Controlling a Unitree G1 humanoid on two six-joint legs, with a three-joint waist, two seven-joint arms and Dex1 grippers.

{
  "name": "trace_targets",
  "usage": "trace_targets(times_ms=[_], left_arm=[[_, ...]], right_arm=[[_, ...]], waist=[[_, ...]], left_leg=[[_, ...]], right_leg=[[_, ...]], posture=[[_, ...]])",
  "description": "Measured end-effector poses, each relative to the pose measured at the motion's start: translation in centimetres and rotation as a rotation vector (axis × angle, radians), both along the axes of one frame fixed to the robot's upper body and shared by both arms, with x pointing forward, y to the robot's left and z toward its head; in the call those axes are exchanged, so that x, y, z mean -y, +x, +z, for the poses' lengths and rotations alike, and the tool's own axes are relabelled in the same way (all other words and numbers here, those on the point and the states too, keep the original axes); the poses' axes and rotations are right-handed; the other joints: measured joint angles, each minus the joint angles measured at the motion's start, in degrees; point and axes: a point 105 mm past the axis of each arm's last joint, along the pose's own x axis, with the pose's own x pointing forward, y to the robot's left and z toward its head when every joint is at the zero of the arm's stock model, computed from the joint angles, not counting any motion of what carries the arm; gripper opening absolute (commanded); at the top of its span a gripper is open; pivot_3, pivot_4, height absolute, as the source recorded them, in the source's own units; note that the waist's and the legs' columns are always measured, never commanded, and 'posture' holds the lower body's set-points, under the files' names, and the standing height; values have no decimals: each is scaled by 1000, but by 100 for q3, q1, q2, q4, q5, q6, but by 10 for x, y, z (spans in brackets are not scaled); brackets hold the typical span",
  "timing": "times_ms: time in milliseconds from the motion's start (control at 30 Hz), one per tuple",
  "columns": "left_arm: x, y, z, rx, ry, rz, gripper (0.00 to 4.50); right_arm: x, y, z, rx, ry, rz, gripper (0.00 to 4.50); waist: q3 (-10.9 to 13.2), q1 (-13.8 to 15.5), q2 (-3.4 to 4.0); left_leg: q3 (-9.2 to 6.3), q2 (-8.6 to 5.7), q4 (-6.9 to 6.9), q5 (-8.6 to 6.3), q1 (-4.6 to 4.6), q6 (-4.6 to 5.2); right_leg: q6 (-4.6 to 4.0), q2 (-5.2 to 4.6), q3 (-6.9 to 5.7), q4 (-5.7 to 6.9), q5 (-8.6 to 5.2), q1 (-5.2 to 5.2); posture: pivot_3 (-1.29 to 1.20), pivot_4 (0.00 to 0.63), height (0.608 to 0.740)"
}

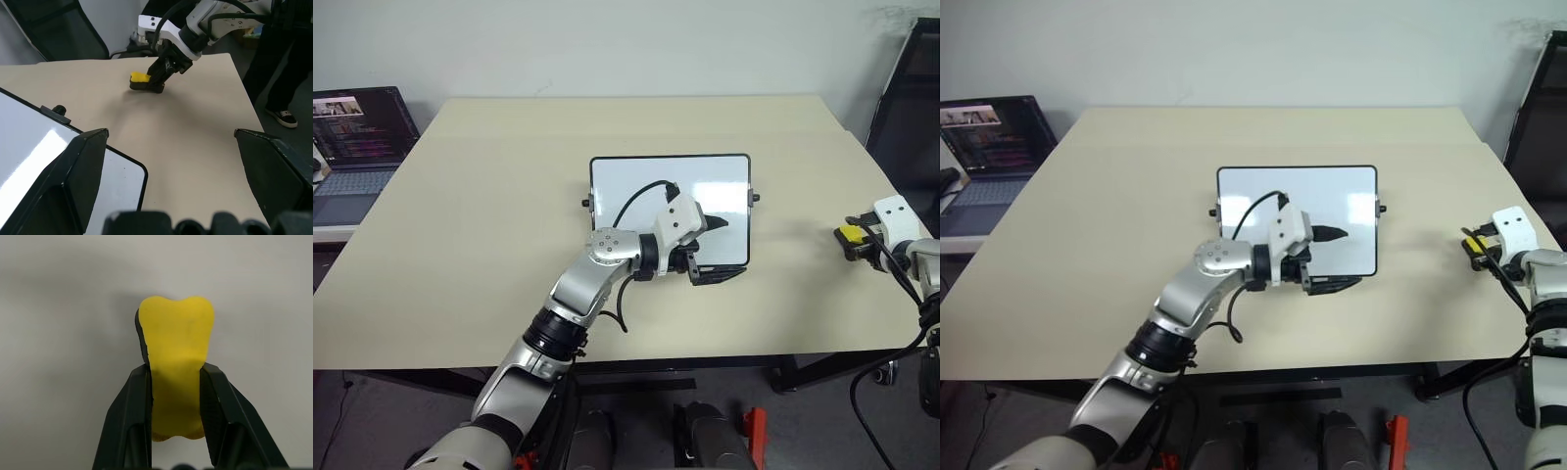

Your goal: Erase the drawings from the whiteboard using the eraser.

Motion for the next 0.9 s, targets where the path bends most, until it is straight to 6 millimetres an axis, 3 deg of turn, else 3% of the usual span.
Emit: trace_targets(times_ms=[100, 133, 433, 600, 700, 833, 900], left_arm=[[-1, -1, -2, -7, 4, -1, 4500], [-1, -1, -3, -7, 4, -1, 4500], [-9, 1, -7, -11, 13, 32, 4500], [-28, 11, 2, 24, -5, 111, 4500], [-49, 20, 20, 59, -60, 199, 4500], [-107, 34, 66, 121, -209, 415, 4500], [-143, 41, 86, 163, -279, 560, 4500]], right_arm=[[1, 0, 0, -3, -7, -3, 971], [1, 0, -1, -5, -10, -4, 1677], [1, 2, -2, -23, -18, -6, 4491], [-5, 7, 8, -2, -4, 36, 4491], [-13, 16, 35, 95, -23, 89, 4491], [-41, 34, 89, 367, 8, 186, 4491], [-58, 41, 96, 460, 30, 221, 4491]], waist=[[0, 2, 0], [0, 3, 0], [0, -30, 0], [0, -34, 0], [1, -36, 0], [2, -67, -5], [0, -64, -10]], left_leg=[[0, -1, 4, 0, -1, 0], [0, -1, 5, 0, -2, 0], [5, 0, 6, 0, 3, 0], [7, 0, 6, 0, 2, 0], [8, 0, 6, 0, -1, 0], [5, 6, 5, 0, 0, 0], [4, 7, 6, 0, 0, 0]], right_leg=[[3, 0, 0, 0, 2, 0], [5, 0, 1, -1, 3, 0], [8, 2, 8, 0, 5, 1], [9, 1, 11, -1, 6, 1], [10, 1, 11, -1, 6, -3], [10, 6, 9, -2, 6, -4], [10, 6, 7, -2, 6, -2]], posture=[[0, 150, 740], [0, 150, 740], [0, 150, 740], [0, 150, 740], [0, 150, 740], [0, 150, 740], [0, 150, 740]])
